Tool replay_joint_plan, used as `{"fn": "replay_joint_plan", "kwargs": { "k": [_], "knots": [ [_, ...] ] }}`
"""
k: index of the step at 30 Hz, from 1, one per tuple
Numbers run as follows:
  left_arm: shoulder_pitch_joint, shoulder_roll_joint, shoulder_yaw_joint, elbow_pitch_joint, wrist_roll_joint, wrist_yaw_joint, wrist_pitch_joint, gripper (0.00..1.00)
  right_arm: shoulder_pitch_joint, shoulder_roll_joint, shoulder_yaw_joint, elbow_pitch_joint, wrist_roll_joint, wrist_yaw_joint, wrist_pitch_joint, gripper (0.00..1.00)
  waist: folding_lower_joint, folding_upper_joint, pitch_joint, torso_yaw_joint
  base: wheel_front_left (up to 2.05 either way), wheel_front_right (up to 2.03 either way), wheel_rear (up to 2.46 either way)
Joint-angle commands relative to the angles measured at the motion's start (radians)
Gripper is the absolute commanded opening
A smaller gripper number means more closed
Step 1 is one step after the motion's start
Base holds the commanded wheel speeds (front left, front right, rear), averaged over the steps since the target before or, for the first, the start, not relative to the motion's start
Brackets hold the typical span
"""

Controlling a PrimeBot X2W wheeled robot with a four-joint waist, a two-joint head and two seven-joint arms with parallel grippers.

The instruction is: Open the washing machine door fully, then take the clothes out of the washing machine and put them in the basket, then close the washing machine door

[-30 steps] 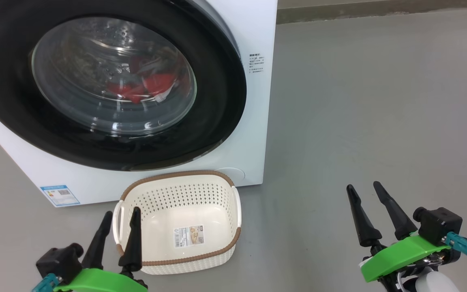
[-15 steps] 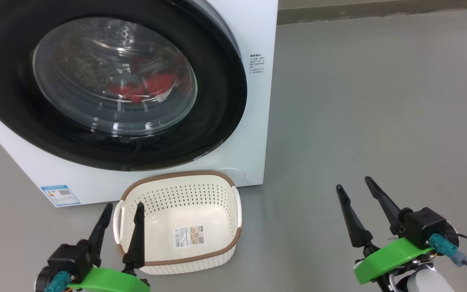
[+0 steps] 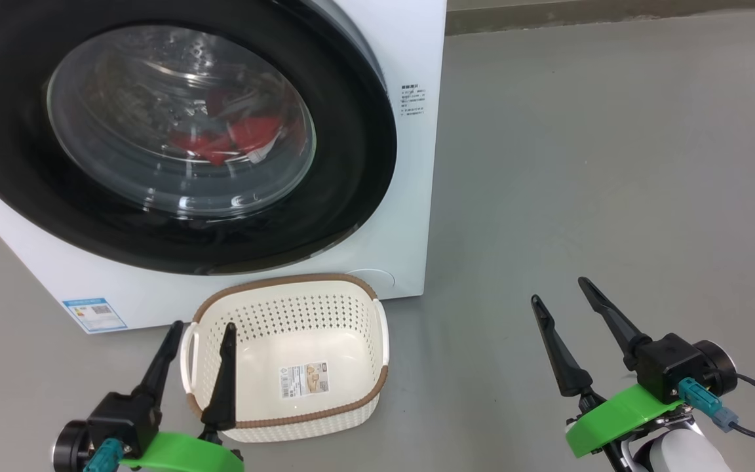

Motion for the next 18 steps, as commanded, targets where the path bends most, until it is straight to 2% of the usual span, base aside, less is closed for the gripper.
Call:
{"fn": "replay_joint_plan", "kwargs": {
  "k": [1, 12, 13, 14, 16, 17, 18],
  "knots": [
    [-0.043, 0.018, 0.031, -0.028, 0.003, 0.011, -0.009, 1.00, -0.034, -0.006, 0.017, -0.027, -0.004, -0.001, -0.012, 1.00, 0.0000, 0.0000, 0.000, 0.000, 0.00, 0.00, 0.00],
    [-0.044, 0.018, 0.030, -0.026, -0.001, 0.016, -0.009, 1.00, -0.037, -0.006, 0.015, -0.024, -0.003, -0.001, -0.012, 1.00, 0.0000, 0.0000, -0.001, 0.009, 0.00, 0.00, 0.00],
    [-0.044, 0.018, 0.030, -0.026, -0.001, 0.016, -0.009, 1.00, -0.037, -0.006, 0.013, -0.023, -0.001, -0.001, -0.012, 0.83, 0.0000, 0.0000, -0.001, 0.012, 0.00, 0.00, 0.00],
    [-0.045, 0.018, 0.029, -0.026, -0.001, 0.017, -0.009, 1.00, -0.038, -0.005, 0.012, -0.022, 0.003, -0.001, -0.012, 0.50, 0.0000, 0.0000, -0.001, 0.014, 0.00, 0.00, 0.00],
    [-0.045, 0.018, 0.028, -0.026, -0.003, 0.016, -0.009, 1.00, -0.039, -0.005, 0.013, -0.018, 0.009, -0.001, -0.012, 0.20, 0.0000, 0.0000, 0.001, 0.018, 0.00, 0.00, 0.00],
    [-0.044, 0.018, 0.027, -0.026, -0.003, 0.016, -0.009, 1.00, -0.041, -0.006, 0.013, -0.016, 0.012, -0.001, -0.012, 0.01, 0.0000, 0.0000, 0.002, 0.021, 0.00, 0.00, 0.00],
    [-0.045, 0.018, 0.026, -0.027, -0.002, 0.015, -0.009, 1.00, -0.044, -0.006, 0.013, -0.015, 0.017, -0.001, -0.012, 0.00, 0.0000, 0.0000, 0.005, 0.024, 0.00, 0.00, 0.00]
  ]
}}
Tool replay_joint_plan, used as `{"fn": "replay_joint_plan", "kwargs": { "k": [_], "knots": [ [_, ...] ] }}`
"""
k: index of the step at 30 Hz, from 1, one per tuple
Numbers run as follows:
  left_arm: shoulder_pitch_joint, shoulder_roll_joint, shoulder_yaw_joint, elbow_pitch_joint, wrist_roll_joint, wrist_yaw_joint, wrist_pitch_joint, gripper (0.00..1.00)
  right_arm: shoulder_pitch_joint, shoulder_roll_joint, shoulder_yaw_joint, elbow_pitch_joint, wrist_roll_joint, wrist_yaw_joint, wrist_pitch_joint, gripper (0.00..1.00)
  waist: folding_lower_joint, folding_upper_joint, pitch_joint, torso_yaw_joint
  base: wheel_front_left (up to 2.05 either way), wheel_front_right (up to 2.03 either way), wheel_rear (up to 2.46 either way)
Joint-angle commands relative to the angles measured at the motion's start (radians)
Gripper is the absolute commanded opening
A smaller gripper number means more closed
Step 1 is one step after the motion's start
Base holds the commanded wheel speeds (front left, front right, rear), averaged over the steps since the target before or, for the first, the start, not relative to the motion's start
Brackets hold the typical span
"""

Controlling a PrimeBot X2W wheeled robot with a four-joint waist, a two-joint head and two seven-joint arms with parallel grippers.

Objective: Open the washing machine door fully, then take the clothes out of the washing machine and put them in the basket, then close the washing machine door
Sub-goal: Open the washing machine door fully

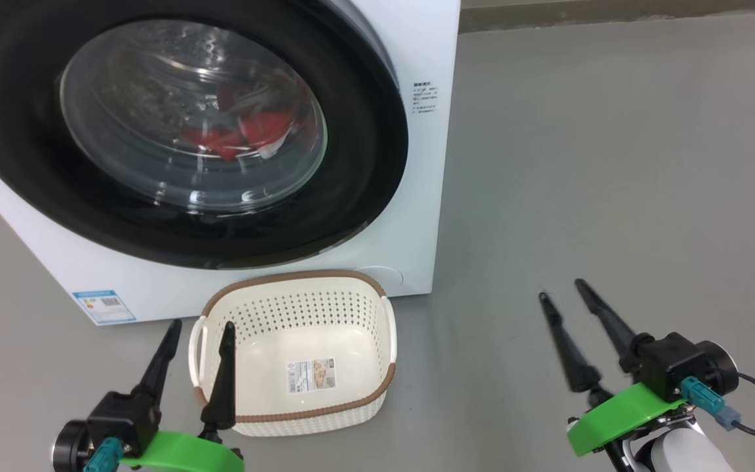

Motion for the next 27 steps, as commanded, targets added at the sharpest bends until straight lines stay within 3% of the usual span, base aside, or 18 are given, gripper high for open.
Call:
{"fn": "replay_joint_plan", "kwargs": {
  "k": [1, 5, 13, 17, 22, 27],
  "knots": [
    [-0.045, 0.017, 0.026, -0.029, 0.000, 0.006, -0.009, 1.00, -0.045, -0.006, 0.016, -0.020, 0.017, -0.001, -0.011, 0.00, 0.0000, 0.0000, 0.006, 0.006, 0.00, 0.00, 0.00],
    [-0.050, 0.017, 0.026, -0.041, 0.000, 0.007, -0.009, 1.00, -0.062, -0.001, 0.008, -0.010, 0.070, -0.001, -0.011, 0.00, 0.0000, 0.0000, 0.025, 0.019, 0.00, 0.00, 0.00],
    [-0.065, 0.017, 0.017, -0.065, -0.015, 0.011, -0.009, 1.00, -0.155, -0.012, 0.023, 0.033, 0.308, -0.001, -0.011, 0.00, 0.0000, 0.0000, 0.085, 0.047, 0.00, 0.00, 0.00],
    [-0.081, 0.017, 0.015, -0.079, -0.019, 0.012, -0.009, 1.00, -0.216, -0.042, 0.052, 0.047, 0.424, -0.001, -0.011, 0.00, 0.0000, 0.0000, 0.126, 0.061, 0.00, 0.00, 0.00],
    [-0.107, 0.017, 0.010, -0.108, -0.014, 0.014, -0.009, 1.00, -0.314, -0.100, 0.115, 0.065, 0.676, -0.001, 0.016, 0.00, 0.0000, 0.0000, 0.186, 0.083, 0.00, 0.00, 0.00],
    [-0.124, 0.017, 0.012, -0.129, -0.022, 0.017, -0.009, 1.00, -0.379, -0.136, 0.129, 0.068, 0.809, -0.001, 0.038, 0.00, 0.0000, 0.0000, 0.224, 0.093, 0.00, 0.00, 0.00]
  ]
}}
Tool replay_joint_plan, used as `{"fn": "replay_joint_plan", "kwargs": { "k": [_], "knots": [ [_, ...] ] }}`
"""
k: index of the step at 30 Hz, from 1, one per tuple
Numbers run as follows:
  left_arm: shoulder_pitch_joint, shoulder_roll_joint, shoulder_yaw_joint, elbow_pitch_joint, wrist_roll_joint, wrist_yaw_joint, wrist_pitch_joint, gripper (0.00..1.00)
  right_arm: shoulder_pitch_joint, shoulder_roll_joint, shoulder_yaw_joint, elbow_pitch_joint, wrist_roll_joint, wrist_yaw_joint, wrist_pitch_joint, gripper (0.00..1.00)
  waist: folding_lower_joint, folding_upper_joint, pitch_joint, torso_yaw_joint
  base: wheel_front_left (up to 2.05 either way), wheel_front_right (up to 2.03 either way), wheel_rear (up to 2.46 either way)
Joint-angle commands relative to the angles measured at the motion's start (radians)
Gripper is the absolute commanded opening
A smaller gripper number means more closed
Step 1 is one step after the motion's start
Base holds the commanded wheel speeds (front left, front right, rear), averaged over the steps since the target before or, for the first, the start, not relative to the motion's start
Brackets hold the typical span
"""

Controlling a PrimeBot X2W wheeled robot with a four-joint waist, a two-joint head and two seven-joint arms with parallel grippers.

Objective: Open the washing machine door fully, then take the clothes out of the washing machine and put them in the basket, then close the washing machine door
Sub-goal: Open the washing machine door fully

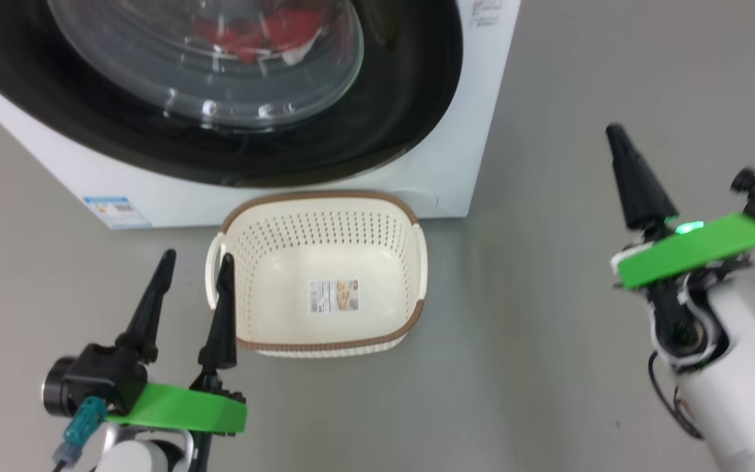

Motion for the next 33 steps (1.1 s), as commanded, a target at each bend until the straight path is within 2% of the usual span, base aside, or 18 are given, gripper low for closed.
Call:
{"fn": "replay_joint_plan", "kwargs": {
  "k": [1, 10, 15, 21, 26, 33],
  "knots": [
    [-0.039, 0.017, 0.029, -0.038, -0.009, 0.007, -0.009, 1.00, -0.050, -0.021, 0.026, -0.015, 0.063, -0.001, 0.016, 0.00, 0.0000, 0.0000, 0.048, 0.023, 0.00, 0.00, 0.00],
    [-0.081, 0.017, 0.014, -0.073, 0.002, 0.012, -0.009, 1.00, -0.215, -0.083, 0.068, 0.015, 0.267, -0.001, 0.096, 0.00, 0.0000, 0.0000, 0.138, 0.046, 0.00, 0.00, 0.00],
    [-0.102, 0.017, 0.006, -0.085, 0.002, 0.016, -0.009, 1.00, -0.304, -0.090, 0.075, 0.013, 0.423, -0.001, 0.207, 0.00, 0.0000, 0.0000, 0.185, 0.057, 0.00, 0.00, 0.00],
    [-0.121, 0.017, 0.003, -0.099, 0.004, 0.024, -0.009, 1.00, -0.407, -0.109, 0.097, 0.013, 0.485, -0.001, 0.287, 0.00, 0.0000, 0.0000, 0.238, 0.071, 0.00, 0.00, 0.00],
    [-0.140, 0.017, -0.005, -0.115, 0.003, 0.026, -0.009, 1.00, -0.485, -0.108, 0.075, 0.036, 0.579, -0.001, 0.377, 0.00, 0.0000, 0.0000, 0.288, 0.084, 0.00, 0.00, 0.00],
    [-0.171, 0.017, -0.025, -0.134, -0.003, 0.034, -0.009, 1.00, -0.586, -0.114, 0.062, 0.072, 0.646, -0.001, 0.510, 0.00, 0.0000, 0.0000, 0.354, 0.101, 0.00, 0.00, 0.00]
  ]
}}
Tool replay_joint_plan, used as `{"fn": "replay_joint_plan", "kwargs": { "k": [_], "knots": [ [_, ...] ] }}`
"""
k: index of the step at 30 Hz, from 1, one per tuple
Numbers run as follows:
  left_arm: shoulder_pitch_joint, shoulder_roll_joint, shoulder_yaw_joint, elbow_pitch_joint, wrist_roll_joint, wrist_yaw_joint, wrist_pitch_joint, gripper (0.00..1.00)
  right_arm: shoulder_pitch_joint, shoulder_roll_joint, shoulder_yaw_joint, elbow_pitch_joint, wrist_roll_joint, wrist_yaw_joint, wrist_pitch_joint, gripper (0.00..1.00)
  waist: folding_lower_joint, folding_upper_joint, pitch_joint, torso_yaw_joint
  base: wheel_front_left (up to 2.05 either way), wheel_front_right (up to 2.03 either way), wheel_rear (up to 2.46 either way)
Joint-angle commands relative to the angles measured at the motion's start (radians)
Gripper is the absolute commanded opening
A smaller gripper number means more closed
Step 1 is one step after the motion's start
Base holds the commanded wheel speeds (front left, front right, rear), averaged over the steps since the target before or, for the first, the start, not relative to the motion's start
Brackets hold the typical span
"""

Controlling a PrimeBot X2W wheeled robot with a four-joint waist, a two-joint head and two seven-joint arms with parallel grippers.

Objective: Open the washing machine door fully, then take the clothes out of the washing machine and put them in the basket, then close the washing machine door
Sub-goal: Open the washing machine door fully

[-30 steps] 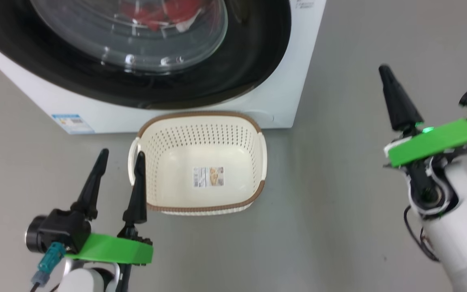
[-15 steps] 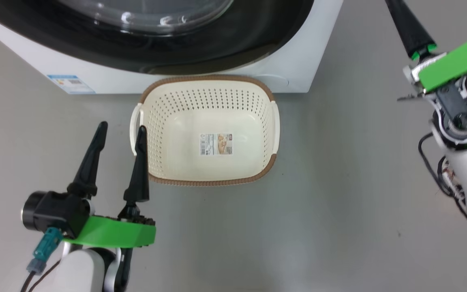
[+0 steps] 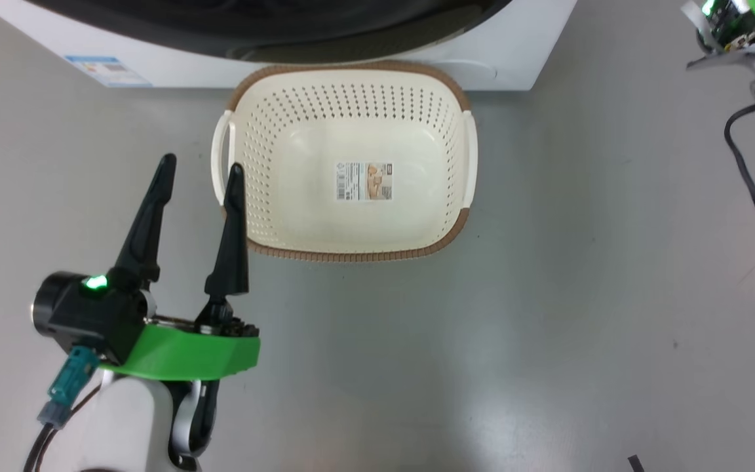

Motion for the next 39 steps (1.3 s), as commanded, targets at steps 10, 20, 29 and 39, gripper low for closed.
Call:
{"fn": "replay_joint_plan", "kwargs": {
  "k": [10, 20, 29, 39],
  "knots": [
    [-0.038, 0.019, 0.018, -0.026, 0.002, 0.007, -0.008, 1.00, -0.112, 0.019, -0.024, 0.005, 0.049, -0.001, 0.130, 0.00, 0.0000, -0.0001, 0.084, 0.027, 0.00, 0.00, 0.00],
    [-0.052, 0.019, 0.004, -0.026, 0.004, 0.008, -0.008, 1.00, -0.174, 0.035, -0.023, 0.025, 0.020, -0.001, 0.188, 0.00, 0.0000, -0.0001, 0.114, 0.043, 0.00, 0.00, 0.00],
    [-0.055, 0.019, -0.012, -0.019, 0.001, 0.013, -0.008, 1.00, -0.217, 0.042, -0.012, 0.062, 0.007, -0.001, 0.251, 0.00, 0.0000, -0.0001, 0.124, 0.061, 0.00, 0.00, 0.00],
    [-0.060, 0.019, 0.003, -0.014, 0.004, 0.019, -0.008, 1.00, -0.206, 0.051, 0.001, 0.051, 0.013, -0.001, 0.345, 0.00, 0.0000, -0.0001, 0.111, 0.040, 0.00, 0.00, 0.00]
  ]
}}
